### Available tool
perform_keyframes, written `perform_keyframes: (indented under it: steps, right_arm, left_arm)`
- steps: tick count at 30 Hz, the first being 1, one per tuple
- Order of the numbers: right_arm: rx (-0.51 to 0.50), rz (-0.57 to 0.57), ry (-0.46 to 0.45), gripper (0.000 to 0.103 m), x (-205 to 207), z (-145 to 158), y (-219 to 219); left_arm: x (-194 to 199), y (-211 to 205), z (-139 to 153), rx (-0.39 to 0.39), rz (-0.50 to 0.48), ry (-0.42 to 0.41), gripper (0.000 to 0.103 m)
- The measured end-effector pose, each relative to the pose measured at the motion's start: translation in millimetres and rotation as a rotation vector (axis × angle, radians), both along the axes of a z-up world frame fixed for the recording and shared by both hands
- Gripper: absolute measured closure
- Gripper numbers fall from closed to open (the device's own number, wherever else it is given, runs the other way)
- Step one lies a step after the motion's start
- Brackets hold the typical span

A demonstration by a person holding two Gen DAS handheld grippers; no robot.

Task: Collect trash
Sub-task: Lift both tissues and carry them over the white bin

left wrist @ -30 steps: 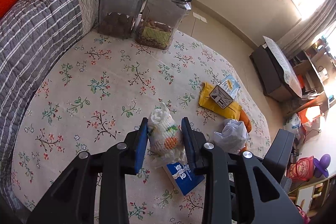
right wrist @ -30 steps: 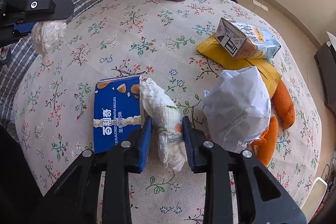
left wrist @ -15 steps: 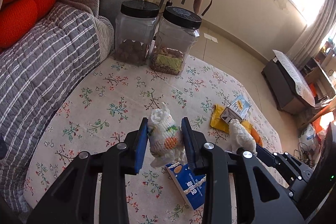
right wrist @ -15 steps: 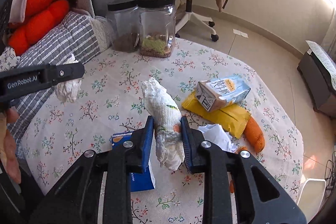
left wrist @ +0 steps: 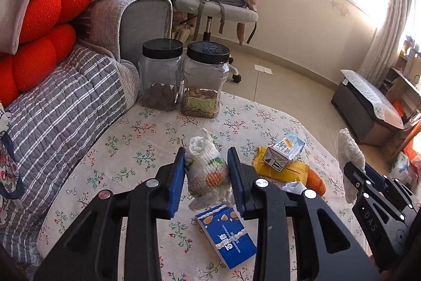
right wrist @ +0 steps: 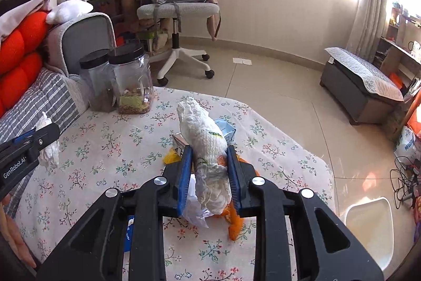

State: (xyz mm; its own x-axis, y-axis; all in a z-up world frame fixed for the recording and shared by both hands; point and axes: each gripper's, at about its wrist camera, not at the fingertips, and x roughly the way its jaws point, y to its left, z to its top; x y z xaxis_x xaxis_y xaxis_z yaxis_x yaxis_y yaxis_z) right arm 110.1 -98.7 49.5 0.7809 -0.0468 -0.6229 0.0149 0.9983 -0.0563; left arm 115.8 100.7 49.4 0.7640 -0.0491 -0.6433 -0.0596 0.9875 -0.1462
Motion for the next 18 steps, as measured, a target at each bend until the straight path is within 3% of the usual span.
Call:
perform_keyframes:
  steps: [7, 18]
  right_arm:
    - [0.003, -0.088, -0.039, 0.078, -17, 14, -40]
    - [-0.019, -0.220, -0.090, 0.078, -58, 31, -113]
  left_arm:
    - [-15, -36, 12, 0.020, -0.041, -0.046, 0.071]
    - [-39, -109, 28, 0.015, -0.187, -0.080, 0.071]
